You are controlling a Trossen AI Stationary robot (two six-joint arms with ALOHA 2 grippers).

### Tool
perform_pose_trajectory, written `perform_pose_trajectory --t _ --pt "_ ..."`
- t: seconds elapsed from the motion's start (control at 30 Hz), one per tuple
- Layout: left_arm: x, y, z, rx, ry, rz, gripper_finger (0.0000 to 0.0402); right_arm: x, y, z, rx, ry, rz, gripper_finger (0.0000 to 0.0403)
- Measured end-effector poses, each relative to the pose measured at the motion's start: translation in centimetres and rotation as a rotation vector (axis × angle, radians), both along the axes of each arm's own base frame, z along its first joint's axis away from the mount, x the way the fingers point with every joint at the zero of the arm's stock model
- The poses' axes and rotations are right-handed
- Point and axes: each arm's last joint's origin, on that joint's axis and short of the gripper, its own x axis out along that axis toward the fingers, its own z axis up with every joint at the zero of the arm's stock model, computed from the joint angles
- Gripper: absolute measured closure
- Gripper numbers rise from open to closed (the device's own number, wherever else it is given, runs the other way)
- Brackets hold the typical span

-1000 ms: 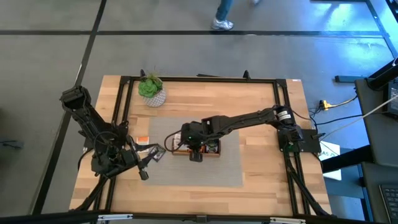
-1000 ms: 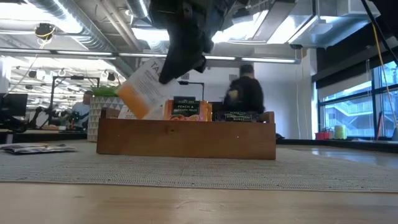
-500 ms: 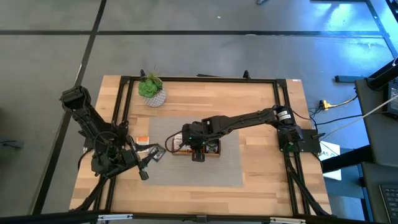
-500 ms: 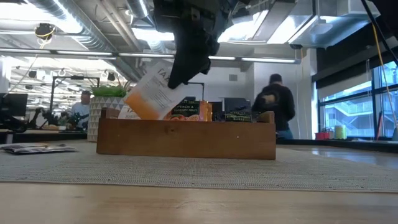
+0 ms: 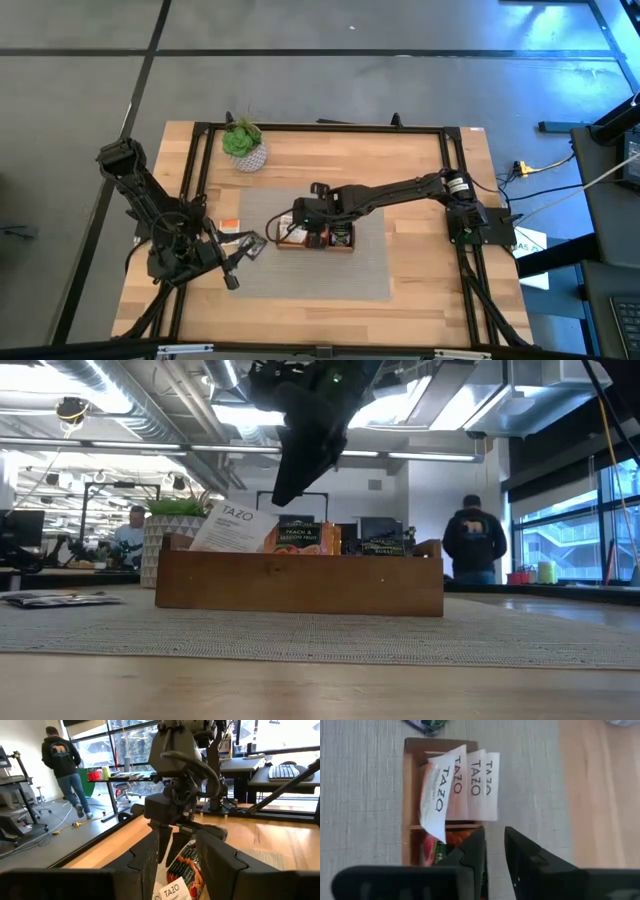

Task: Pick & Place Tea
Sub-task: Put the white tea bag into the left section of the wooden organizer

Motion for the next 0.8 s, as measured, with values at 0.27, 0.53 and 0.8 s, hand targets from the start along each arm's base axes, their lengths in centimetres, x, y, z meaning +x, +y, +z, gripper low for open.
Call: perform_pose_trajectory --t 0.27,0.53,0.8 --pt "0.2 -0.1 -0.7 -0.016 -0.01 -0.039 0.0274 -1.9 2.5 2.4 -0.199 -0.015 0.021 0.0324" --pt "1.3 0.0 -1.6 -0.062 -0.009 -0.195 0.0274 -6.7 3.9 2.3 -0.214 -0.108 0.014 0.0338" --pt "2.1 0.4 -2.2 0.004 0.054 -0.277 0.0274 -16.5 3.1 3.1 -0.082 -0.334 -0.048 0.0351"
